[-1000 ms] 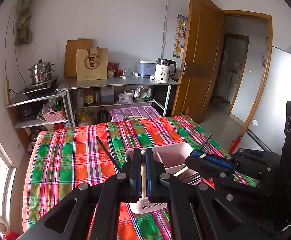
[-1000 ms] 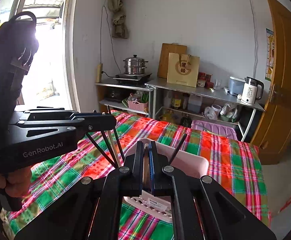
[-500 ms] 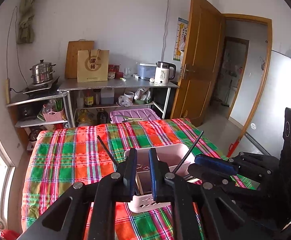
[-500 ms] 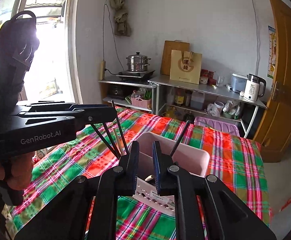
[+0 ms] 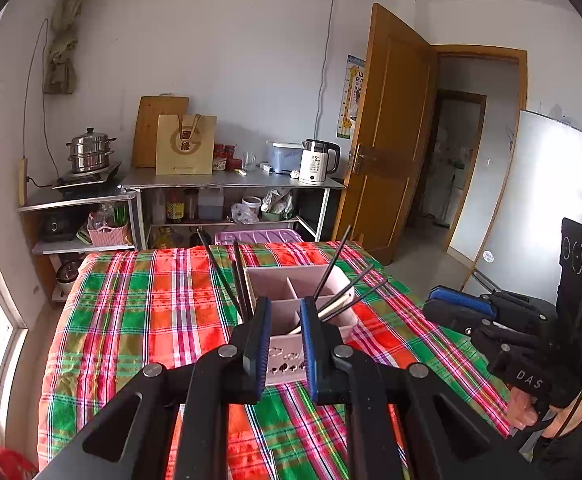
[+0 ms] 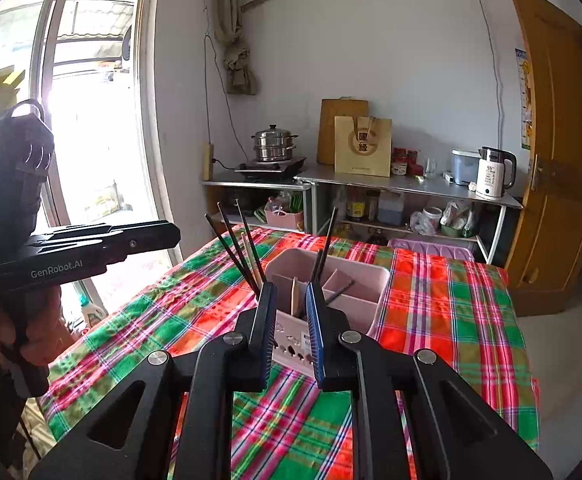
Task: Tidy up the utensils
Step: 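Withdraw both tools toward the last metal chopstick on the cloth, then close the right tool on a metal chopstick while the left tool grasps another, then lift the metal chopsticks with both tools and carry them over the pink basket, then lower the metal chopsticks into the basket compartment and open both tools, then withdraw both open tools up and away from the pink basket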
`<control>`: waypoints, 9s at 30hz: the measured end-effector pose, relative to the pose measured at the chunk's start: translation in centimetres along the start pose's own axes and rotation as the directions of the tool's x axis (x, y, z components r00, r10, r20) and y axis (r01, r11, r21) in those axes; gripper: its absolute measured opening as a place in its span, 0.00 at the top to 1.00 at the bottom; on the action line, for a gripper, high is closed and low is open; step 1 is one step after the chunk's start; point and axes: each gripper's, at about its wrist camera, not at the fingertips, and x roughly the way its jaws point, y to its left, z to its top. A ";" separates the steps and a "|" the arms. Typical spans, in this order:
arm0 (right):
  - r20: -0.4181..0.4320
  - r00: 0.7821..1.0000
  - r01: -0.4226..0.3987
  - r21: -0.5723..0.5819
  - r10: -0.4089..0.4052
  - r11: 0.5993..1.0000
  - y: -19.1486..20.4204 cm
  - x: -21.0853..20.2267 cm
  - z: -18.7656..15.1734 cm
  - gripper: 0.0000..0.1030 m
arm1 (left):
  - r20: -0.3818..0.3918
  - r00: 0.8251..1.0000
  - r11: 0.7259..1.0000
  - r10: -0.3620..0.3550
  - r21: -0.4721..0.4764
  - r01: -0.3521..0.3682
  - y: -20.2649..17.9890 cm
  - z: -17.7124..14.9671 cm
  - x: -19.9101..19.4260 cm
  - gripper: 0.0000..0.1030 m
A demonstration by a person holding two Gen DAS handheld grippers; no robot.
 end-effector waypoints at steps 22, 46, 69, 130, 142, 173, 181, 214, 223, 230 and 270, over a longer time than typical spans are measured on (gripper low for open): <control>-0.026 1.000 0.008 0.119 -0.004 0.993 -0.9 -6.8 -9.2 0.75 | -0.077 0.996 0.999 0.036 0.034 -0.033 -4.0 -12.1 -3.4 0.86; -0.159 0.987 0.058 0.182 -0.029 0.982 -2.2 -6.9 -15.5 0.75 | -0.195 0.979 0.998 0.058 -0.024 -0.063 -1.5 -18.5 -3.5 0.76; -0.376 0.924 0.140 0.149 -0.074 0.979 -5.9 0.9 -16.4 0.75 | -0.430 0.901 0.998 0.060 -0.004 -0.068 0.4 -17.5 6.5 0.76; -0.240 0.967 0.097 0.045 -0.084 0.994 -3.9 2.3 -7.2 0.96 | -0.272 0.957 0.994 0.097 0.075 -0.080 -1.8 -8.2 5.8 0.97; -0.172 0.981 0.099 0.047 -0.089 0.994 -3.2 0.3 -5.3 0.96 | -0.208 0.974 0.995 0.089 0.066 -0.076 -2.0 -6.4 3.4 0.97; -0.079 0.995 0.063 -0.002 -0.063 0.998 0.5 -3.7 -3.6 0.96 | -0.182 0.981 0.998 0.063 0.026 -0.060 -1.6 -5.7 -1.4 0.97; -0.031 0.999 0.020 0.000 -0.020 1.000 0.9 -1.7 -1.4 0.96 | -0.156 0.987 0.999 0.050 0.002 -0.050 -0.8 -3.1 0.0 0.97; 0.147 0.989 -0.017 0.033 0.012 0.999 -0.8 5.1 8.9 0.96 | 0.067 0.998 0.997 -0.004 -0.077 0.010 3.2 8.4 5.9 0.97; 0.089 0.996 -0.013 0.072 0.007 0.997 -2.5 7.6 7.1 0.96 | 0.019 1.000 0.998 -0.011 -0.056 0.012 2.8 7.4 8.8 0.97; 0.065 0.998 -0.006 0.069 0.002 0.998 -2.8 8.3 6.7 0.96 | -0.014 1.000 0.999 -0.004 -0.046 0.003 3.7 8.0 10.0 0.97; -0.150 0.988 0.028 0.001 -0.028 1.000 -2.2 13.4 3.8 0.96 | -0.194 0.979 0.997 -0.059 -0.059 0.048 6.5 5.3 14.9 0.96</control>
